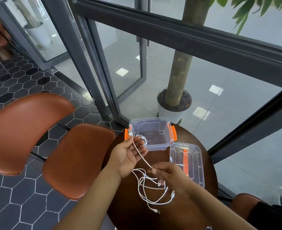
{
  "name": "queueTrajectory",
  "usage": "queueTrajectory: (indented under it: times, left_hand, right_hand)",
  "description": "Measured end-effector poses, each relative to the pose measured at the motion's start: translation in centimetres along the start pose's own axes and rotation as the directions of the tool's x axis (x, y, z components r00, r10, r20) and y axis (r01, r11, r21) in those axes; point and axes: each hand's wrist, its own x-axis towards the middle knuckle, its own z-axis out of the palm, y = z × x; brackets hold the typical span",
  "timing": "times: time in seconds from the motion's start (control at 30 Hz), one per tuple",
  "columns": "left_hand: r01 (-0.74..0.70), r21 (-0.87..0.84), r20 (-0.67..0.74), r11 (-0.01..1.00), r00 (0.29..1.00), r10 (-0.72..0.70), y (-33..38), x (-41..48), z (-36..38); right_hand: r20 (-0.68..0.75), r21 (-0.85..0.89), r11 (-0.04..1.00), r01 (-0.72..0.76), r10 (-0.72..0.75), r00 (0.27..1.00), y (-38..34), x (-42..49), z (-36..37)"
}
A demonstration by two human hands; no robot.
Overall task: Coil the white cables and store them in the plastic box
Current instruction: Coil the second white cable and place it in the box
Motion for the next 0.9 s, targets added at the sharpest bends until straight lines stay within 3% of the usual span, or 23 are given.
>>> queueTrajectory:
  times: [0.07,0.17,0.33,0.43,0.53,0.73,0.9]
  left_hand:
    - [0.000,0.026,0.030,1.000,1.000,-0.001,0.4,-0.6,0.0]
    - [-0.021,0.197,0.076,0.980,0.997,0.006,0.5,-1.4,0.0]
    - [-0.026,0.471,0.154,0.882,0.987,-0.054,0.1,-2.4,0.6]
    - [-0.031,0.572,0.200,0.820,0.974,-0.103,0.2,-2.6,1.1]
    - [-0.033,0.628,0.199,0.777,0.973,-0.120,0.5,-2.6,1.2]
    - [-0.090,0.546,0.094,0.833,0.995,0.046,-0.4,-1.9,0.3]
    - [-0.085,0.283,0.068,0.955,0.995,0.068,-2.3,-1.7,1.0]
  right_hand:
    - [0.079,-0.034,0.997,-0.074,0.077,0.994,1.0,-0.3,-0.5]
    - [0.150,-0.219,0.963,-0.157,0.192,0.970,2.3,-0.3,-2.1]
    - [-0.008,-0.413,0.893,-0.176,0.190,0.982,0.0,2.6,-4.6]
    - [-0.148,-0.303,0.933,-0.193,0.155,0.977,-3.4,4.7,-5.3]
    - [-0.167,-0.135,0.982,-0.134,0.111,0.980,-7.0,4.9,-5.4]
    - [-0.134,-0.094,0.995,-0.039,0.026,0.991,-9.9,3.1,-3.3]
    - [-0.231,-0.450,0.892,0.035,-0.154,0.961,-8.9,2.0,0.1]
